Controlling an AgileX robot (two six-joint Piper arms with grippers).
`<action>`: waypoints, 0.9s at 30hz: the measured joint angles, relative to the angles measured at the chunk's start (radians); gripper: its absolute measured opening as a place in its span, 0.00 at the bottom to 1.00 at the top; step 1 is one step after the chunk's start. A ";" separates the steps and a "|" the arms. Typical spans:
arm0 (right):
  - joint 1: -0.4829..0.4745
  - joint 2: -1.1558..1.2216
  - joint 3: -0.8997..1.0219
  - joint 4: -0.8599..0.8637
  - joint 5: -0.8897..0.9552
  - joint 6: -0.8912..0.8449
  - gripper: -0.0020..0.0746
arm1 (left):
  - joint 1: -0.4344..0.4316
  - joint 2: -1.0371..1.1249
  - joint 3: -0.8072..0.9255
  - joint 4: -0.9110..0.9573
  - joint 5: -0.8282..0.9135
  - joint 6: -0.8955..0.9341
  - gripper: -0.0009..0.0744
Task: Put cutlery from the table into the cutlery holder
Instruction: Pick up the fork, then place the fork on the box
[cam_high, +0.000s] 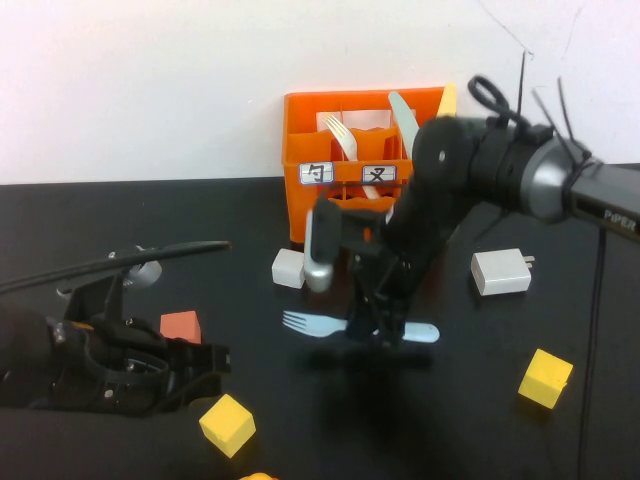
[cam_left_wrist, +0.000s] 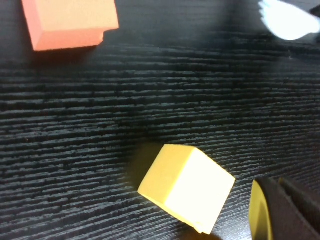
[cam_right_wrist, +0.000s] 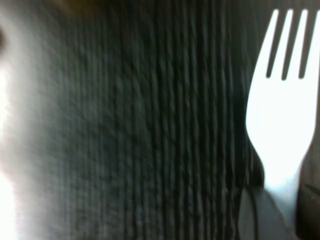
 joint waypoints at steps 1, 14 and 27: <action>0.000 -0.007 -0.015 0.013 0.023 0.002 0.19 | 0.000 0.000 0.000 0.000 0.000 0.000 0.01; 0.000 -0.035 -0.303 0.105 0.188 0.145 0.19 | 0.000 0.000 0.000 -0.001 0.011 0.002 0.01; -0.151 -0.042 -0.387 0.609 0.117 -0.014 0.19 | 0.000 0.000 0.000 -0.005 0.040 0.002 0.01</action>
